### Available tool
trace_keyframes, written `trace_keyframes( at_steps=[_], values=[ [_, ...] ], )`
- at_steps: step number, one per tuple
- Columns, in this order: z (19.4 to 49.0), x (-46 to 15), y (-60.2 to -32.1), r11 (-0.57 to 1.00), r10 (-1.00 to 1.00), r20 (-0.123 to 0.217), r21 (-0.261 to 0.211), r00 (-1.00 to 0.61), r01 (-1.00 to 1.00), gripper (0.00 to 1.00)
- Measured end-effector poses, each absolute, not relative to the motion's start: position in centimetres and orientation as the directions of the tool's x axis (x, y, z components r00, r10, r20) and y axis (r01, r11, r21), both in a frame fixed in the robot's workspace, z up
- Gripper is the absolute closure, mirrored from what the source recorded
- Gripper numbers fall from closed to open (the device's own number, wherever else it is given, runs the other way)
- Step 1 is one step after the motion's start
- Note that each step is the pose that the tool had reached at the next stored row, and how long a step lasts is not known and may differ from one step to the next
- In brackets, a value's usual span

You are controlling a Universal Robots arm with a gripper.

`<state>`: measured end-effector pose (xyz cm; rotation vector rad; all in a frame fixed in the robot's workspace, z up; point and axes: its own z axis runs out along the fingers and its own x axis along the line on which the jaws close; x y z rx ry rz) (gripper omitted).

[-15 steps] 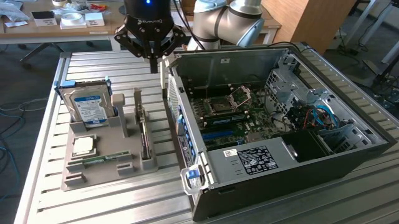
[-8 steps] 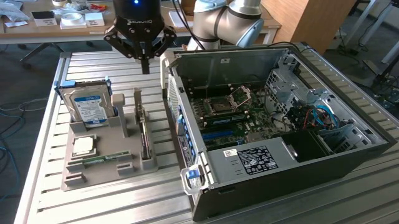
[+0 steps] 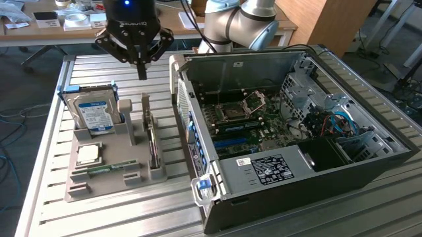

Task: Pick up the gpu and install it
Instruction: 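Reach for the gpu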

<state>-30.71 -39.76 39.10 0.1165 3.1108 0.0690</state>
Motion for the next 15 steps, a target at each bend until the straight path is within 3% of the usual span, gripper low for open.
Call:
trace_keyframes(
  at_steps=[15],
  values=[
    [39.1,-31.0,-41.5,0.996,0.075,-0.026,0.045,-0.997,0.074,0.89]
  ],
)
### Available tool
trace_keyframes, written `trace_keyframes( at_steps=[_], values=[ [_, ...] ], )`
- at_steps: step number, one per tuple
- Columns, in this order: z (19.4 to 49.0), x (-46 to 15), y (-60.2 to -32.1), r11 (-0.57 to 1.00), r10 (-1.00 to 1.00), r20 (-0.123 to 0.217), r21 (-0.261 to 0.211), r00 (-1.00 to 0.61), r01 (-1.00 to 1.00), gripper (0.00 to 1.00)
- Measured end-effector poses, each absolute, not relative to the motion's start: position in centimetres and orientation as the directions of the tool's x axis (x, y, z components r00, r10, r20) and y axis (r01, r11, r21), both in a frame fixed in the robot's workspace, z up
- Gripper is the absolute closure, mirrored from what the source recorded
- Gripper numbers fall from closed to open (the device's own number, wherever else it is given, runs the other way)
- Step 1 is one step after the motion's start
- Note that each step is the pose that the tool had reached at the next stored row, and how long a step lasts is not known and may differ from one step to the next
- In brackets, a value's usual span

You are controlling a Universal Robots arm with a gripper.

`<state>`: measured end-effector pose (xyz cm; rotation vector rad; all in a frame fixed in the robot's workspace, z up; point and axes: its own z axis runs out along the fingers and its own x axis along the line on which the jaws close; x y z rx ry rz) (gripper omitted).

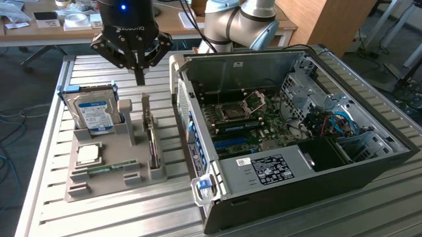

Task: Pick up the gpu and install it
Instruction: 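Reach for the gpu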

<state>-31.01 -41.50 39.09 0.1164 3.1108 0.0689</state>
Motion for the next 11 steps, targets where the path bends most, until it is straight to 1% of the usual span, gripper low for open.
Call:
trace_keyframes(
  at_steps=[11],
  values=[
    [39.09,-31.01,-41.69,0.996,0.075,-0.026,0.045,-0.997,0.074,0.89]
  ],
)
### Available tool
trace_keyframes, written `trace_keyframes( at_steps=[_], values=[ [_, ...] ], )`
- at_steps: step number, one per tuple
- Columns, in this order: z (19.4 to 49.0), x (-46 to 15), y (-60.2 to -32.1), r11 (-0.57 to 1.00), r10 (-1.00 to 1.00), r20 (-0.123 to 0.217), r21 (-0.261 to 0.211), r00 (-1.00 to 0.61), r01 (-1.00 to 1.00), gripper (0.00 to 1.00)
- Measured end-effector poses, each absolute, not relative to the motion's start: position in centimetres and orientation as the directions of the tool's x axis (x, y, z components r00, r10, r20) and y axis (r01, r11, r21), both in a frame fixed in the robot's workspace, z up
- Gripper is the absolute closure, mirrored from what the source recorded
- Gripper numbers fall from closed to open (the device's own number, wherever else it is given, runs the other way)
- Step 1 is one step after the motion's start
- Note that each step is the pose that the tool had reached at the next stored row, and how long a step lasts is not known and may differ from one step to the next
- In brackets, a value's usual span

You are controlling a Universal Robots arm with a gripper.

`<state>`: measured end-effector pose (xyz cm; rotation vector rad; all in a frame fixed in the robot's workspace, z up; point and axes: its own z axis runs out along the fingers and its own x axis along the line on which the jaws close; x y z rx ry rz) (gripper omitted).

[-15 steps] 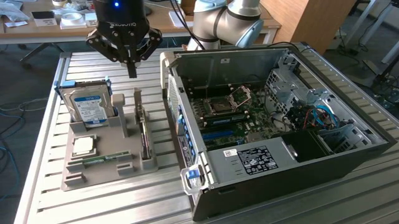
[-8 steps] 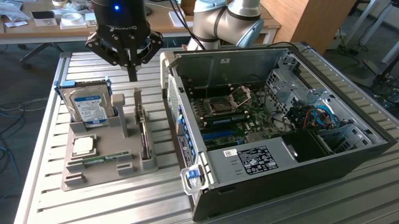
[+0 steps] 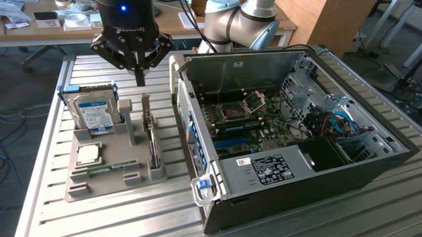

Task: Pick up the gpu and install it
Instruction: 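Reach for the gpu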

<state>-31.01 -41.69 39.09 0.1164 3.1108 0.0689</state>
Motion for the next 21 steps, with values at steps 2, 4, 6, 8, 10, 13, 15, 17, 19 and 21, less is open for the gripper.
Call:
trace_keyframes(
  at_steps=[2,4,6,8,10,13,15,17,19,21],
  values=[
    [39.1,-31.0,-41.7,0.996,0.075,-0.026,0.045,-0.997,0.074,0.89],
    [39.0,-31.0,-41.9,0.996,0.075,-0.026,0.045,-0.997,0.074,0.89],
    [39.0,-31.0,-41.9,0.996,0.075,-0.026,0.045,-0.997,0.074,0.89],
    [38.9,-31.0,-41.9,0.996,0.075,-0.026,0.045,-0.997,0.074,0.89],
    [38.8,-31.1,-42.0,0.996,0.075,-0.026,0.045,-0.997,0.074,0.89],
    [38.7,-31.1,-42.1,0.996,0.075,-0.026,0.045,-0.997,0.074,0.89],
    [38.7,-31.1,-42.4,0.996,0.075,-0.026,0.045,-0.997,0.074,0.89],
    [38.7,-31.1,-42.6,0.996,0.075,-0.026,0.045,-0.997,0.074,0.89],
    [38.7,-31.1,-42.8,0.996,0.075,-0.026,0.045,-0.997,0.074,0.89],
    [38.7,-31.1,-42.9,0.996,0.075,-0.026,0.045,-0.997,0.074,0.89]
  ],
)
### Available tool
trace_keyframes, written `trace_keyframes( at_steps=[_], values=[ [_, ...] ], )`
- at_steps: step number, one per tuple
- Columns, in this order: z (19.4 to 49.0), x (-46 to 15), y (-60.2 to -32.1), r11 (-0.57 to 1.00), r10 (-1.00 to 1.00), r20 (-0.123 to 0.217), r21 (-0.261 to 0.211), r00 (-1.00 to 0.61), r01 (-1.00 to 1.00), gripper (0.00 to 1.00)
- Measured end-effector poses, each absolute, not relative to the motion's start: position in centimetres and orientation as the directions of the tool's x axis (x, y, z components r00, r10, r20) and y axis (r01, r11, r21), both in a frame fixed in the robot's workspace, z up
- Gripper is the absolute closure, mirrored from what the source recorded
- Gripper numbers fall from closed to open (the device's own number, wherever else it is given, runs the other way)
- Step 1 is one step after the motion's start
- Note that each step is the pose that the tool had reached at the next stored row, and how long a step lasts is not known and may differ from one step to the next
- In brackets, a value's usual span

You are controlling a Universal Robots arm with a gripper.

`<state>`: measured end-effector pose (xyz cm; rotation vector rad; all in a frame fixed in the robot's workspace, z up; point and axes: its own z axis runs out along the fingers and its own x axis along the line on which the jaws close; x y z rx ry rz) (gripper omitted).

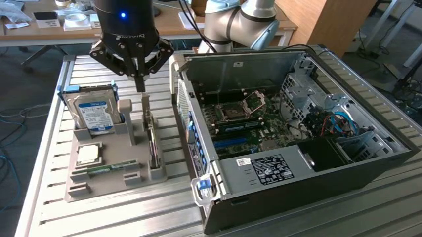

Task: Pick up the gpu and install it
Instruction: 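Reach for the gpu, then pick up the gpu and move the gpu toward the slot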

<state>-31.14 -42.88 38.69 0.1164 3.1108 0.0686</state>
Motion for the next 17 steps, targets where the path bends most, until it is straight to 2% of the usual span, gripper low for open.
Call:
trace_keyframes(
  at_steps=[14,16,17],
  values=[
    [38.69,-31.14,-42.88,0.996,0.075,-0.026,0.045,-0.997,0.074,0.89],
    [38.69,-31.14,-42.88,0.996,0.075,-0.026,0.045,-0.997,0.074,0.77],
    [38.69,-31.14,-42.88,0.996,0.075,-0.026,0.045,-0.997,0.074,0.77]
  ],
)
